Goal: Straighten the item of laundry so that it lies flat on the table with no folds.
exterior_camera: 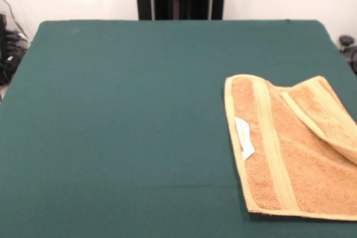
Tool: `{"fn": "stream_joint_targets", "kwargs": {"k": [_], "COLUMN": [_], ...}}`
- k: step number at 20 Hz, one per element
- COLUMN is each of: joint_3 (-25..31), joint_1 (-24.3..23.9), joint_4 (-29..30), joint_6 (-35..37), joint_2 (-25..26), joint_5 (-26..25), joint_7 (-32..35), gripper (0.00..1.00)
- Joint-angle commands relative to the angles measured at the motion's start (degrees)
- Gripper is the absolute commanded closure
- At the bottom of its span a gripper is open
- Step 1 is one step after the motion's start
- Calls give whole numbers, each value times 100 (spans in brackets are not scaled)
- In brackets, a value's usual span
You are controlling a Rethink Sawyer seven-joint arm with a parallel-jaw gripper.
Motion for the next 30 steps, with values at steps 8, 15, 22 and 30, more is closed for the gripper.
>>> {"fn": "stream_joint_targets", "kwargs": {"k": [8, 15, 22, 30], "joint_3": [1485, 2118, 2500, 2706], "joint_1": [-1035, -1800, -2182, -1615], "joint_4": [352, -216, -646, -167], "joint_6": [-114, 95, 118, 285], "joint_2": [266, 655, 1015, 506], "joint_5": [-246, 101, 341, -350], "joint_7": [-273, -609, -764, -314], "gripper": [0, 0, 0, 0]}}
